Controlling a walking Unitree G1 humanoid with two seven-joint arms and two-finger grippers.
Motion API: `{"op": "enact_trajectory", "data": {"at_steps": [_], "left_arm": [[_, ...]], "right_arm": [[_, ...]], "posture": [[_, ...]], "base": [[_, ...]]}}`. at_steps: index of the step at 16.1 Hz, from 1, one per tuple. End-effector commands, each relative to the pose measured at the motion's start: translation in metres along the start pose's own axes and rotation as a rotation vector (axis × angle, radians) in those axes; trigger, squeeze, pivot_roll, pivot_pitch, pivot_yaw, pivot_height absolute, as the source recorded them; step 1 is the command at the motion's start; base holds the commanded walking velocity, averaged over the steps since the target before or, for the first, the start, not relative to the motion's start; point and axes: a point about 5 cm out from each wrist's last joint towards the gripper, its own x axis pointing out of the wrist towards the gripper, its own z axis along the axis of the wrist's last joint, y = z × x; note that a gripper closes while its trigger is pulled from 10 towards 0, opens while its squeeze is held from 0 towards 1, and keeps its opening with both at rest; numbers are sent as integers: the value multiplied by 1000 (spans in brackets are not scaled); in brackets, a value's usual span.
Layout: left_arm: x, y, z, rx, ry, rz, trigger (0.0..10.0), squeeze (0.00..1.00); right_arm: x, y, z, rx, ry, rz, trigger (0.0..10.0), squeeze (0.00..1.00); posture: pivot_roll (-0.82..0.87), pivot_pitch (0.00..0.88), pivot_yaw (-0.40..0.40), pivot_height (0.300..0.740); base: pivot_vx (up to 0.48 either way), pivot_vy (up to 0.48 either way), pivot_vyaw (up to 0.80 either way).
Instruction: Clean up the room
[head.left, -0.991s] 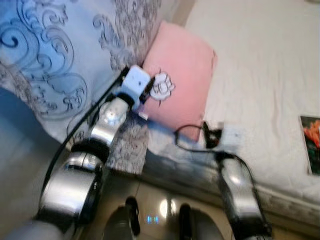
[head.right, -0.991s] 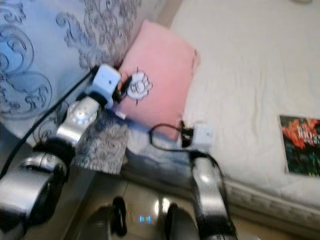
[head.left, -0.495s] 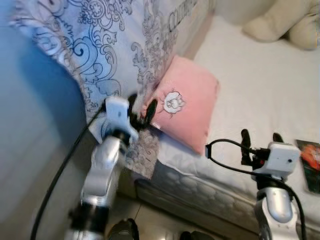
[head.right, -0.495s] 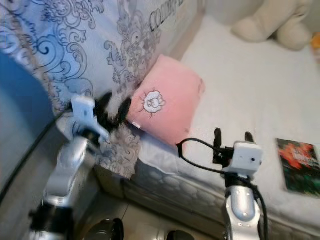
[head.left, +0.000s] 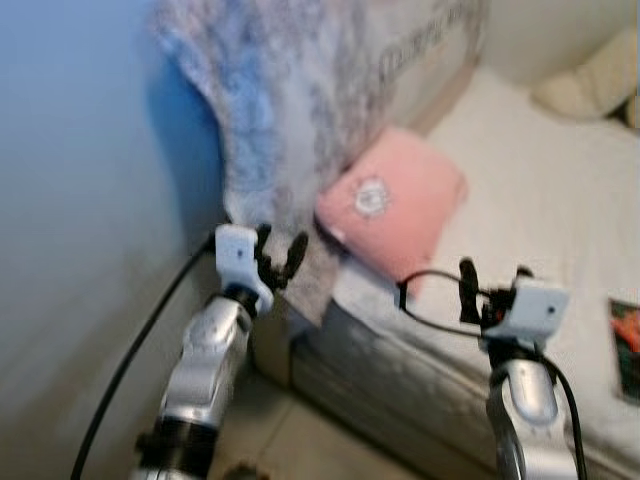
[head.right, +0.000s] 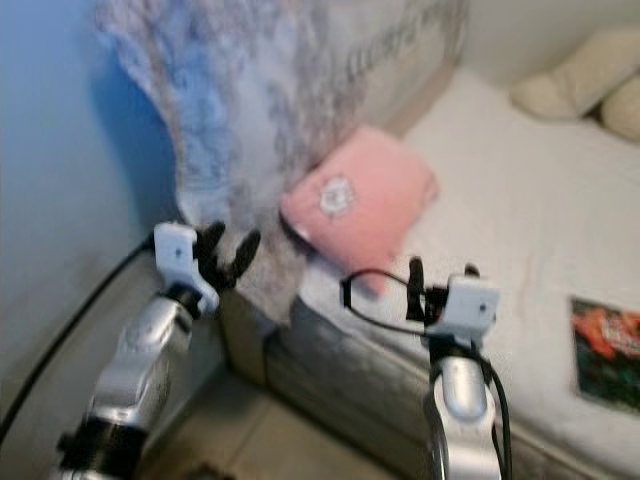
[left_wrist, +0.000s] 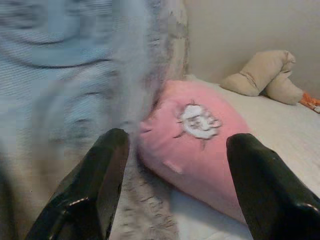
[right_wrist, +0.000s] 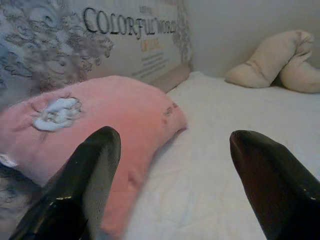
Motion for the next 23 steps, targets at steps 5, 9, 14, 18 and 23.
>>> {"op": "enact_trajectory", "data": {"at_steps": [5,9,14,18,23], "left_arm": [[6,-8,-6,6,20,-33,10000,0],[6,-8,-6,15,16,-37,10000,0],[3,-3,-20,6,94,46,10000,0],[8,-8,-17,-6,70,35,10000,0],[14,-8,-19,-13,77,52,10000,0]], "right_arm": [[-6,-7,-19,-35,60,21,10000,0],[-4,2,-21,-37,60,71,10000,0],[-4,4,-29,-32,102,104,10000,0],[0,5,-26,-34,88,131,10000,0],[8,3,-26,-35,84,132,10000,0]], "posture": [[-13,0,-12,740],[-4,0,-13,740],[-13,0,-12,740],[-23,0,-18,740],[-20,0,-23,740]], "base": [[0,-96,-598],[0,-480,-602],[0,-192,-120],[0,-240,0],[0,-464,0]]}}
